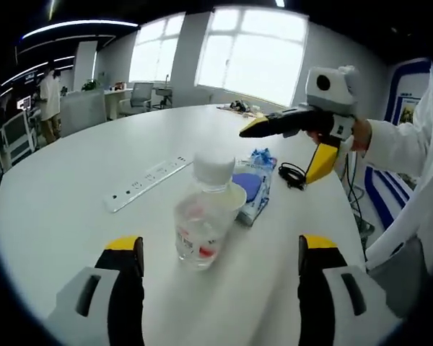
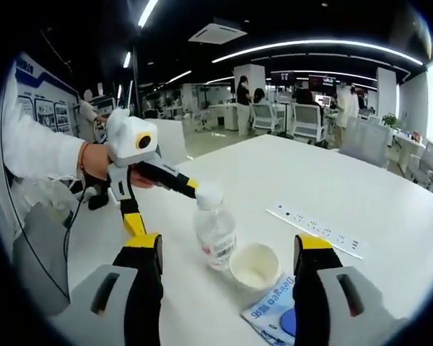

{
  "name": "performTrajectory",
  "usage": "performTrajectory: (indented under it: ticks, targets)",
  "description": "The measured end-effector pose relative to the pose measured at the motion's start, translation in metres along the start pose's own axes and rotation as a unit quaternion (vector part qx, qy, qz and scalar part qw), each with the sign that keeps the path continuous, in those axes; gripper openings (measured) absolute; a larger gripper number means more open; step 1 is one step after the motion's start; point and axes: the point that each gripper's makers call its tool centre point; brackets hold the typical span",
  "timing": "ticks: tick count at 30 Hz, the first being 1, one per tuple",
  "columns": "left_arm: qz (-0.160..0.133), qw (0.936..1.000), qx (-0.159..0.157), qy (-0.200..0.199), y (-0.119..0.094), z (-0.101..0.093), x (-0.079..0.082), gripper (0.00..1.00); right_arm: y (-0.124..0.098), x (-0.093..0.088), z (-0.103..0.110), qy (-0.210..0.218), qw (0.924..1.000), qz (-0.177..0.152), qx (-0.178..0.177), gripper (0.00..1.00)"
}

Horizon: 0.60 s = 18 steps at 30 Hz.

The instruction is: Arrange the tabletop items into an orderly group along one side of the table until the central work area is clear of visible clutter.

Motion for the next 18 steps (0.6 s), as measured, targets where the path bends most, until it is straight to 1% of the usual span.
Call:
performTrajectory:
  ticks: [2,3,4,11,18]
  targets:
    - [-0.001,1.0000,0.002,0.003,-0.004,-0.003,0.002,0.91,-0.009,-0.003,-0.001,0.002,1.0000,-0.002,-0.007,0.73]
    - [-0.003,1.0000,0.004,0.005,-0.007,-0.006,0.005,0.91,-0.018,-0.007,-0.002,0.005,0.9999,-0.002,-0.016,0.73]
    - [-0.006,0.9999,0.005,0.007,-0.009,-0.008,0.007,0.92,-0.021,-0.008,-0.002,0.006,0.9998,-0.002,-0.018,0.74]
    - [-0.015,0.9997,0.014,0.010,-0.027,-0.020,0.019,0.94,-0.063,-0.021,-0.005,0.022,0.9985,-0.008,-0.050,0.74]
    - [-0.018,0.9994,0.021,0.019,-0.043,-0.035,0.025,0.95,-0.105,-0.031,0.000,0.027,0.9967,-0.010,-0.076,0.75]
Point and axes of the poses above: the point that each gripper's makers call its tool centre point, and the gripper's own axes: y roughly forward along the fingers, z roughly to its left, x roughly out of its top, and after that the axes turned 12 degrees about x, right-handed
